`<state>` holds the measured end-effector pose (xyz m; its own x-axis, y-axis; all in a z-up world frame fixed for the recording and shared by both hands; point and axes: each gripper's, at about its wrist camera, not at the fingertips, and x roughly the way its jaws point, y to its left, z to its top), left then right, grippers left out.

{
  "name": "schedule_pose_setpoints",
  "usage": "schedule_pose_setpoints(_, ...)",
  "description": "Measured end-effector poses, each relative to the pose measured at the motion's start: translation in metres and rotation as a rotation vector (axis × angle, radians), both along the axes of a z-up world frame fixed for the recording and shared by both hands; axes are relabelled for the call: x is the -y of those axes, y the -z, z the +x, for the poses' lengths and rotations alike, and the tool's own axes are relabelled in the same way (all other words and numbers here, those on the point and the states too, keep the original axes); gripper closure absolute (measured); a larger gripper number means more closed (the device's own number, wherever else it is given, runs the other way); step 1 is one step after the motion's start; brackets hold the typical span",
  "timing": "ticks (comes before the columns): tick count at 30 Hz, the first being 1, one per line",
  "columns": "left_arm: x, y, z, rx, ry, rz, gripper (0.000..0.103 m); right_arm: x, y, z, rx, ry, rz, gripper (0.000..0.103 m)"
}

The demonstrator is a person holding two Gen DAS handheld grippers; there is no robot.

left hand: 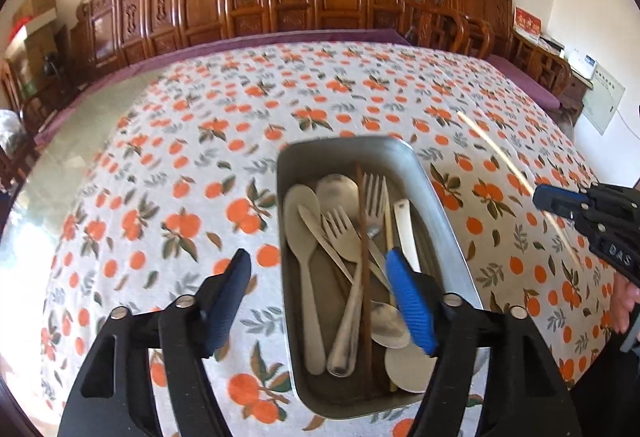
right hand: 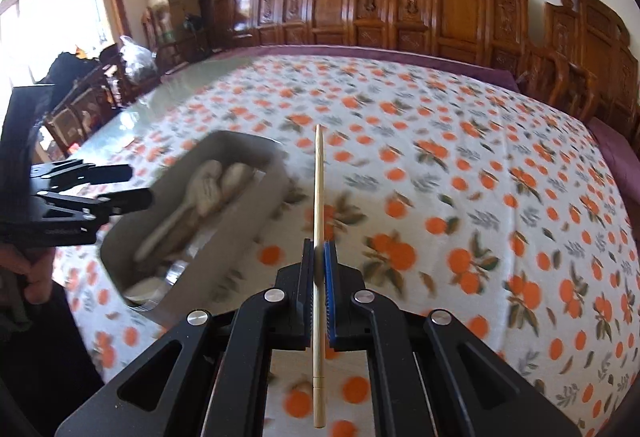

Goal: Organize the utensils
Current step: 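Lower the chopstick into the grey tray and open the right gripper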

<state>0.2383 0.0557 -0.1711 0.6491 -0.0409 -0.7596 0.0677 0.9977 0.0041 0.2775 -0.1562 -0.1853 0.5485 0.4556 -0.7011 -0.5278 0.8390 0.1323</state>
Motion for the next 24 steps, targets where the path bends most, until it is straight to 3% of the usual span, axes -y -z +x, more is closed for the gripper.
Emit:
schedule_pose_setpoints(2,-0.003,-0.003,0.0,0.01,-0.009,0.004,0.034,-0.013,-0.005,-0.005,0.01,-0.021,0.006,0.097)
schedule_pose_setpoints(5,-0.007,-0.008,-0.002,0.027,-0.011,0.006,0.023,-0.032,-0.008,-0.007,0.012,-0.023,-0.004,0.097)
schedule_pose_setpoints(24,-0.055,-0.024,-0.007,0.063,-0.12,-0.052,0.023,-0.111,0.01,0.006,-0.096,0.015,0.089,0.097)
